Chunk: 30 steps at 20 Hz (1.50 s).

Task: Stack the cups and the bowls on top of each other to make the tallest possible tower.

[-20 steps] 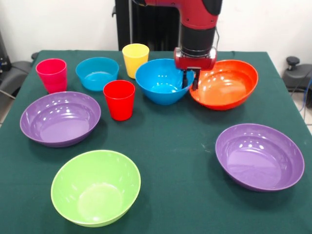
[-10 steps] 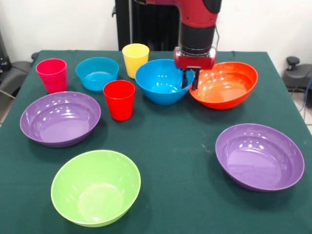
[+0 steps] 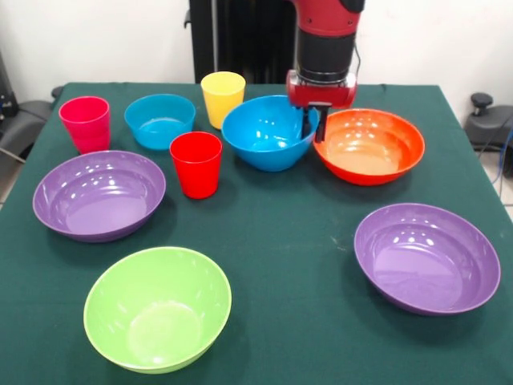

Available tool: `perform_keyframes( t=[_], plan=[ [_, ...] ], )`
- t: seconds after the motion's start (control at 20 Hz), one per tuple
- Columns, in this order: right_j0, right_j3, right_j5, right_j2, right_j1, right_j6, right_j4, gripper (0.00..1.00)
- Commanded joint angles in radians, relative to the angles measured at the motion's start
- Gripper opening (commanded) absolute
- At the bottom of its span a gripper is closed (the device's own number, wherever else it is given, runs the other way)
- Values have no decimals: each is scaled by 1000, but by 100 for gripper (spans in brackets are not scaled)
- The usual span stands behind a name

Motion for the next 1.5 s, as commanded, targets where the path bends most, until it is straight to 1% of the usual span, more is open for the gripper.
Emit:
perform_keyframes(
  t=[0.05,0.3,0.85,1.2,1.3,1.35,1.45,1.5],
  plan=[
    [32,44,57,65,-44,165,18,0],
    [47,68,61,57,-74,175,27,0],
    [49,67,37,54,-60,183,34,0],
    [59,59,40,39,-63,185,40,0],
    [72,60,35,27,-81,189,41,0],
    [88,57,45,14,-107,183,39,0],
    [116,57,145,-7,-186,174,55,0],
    [127,56,182,-17,-214,172,62,0]
  ],
)
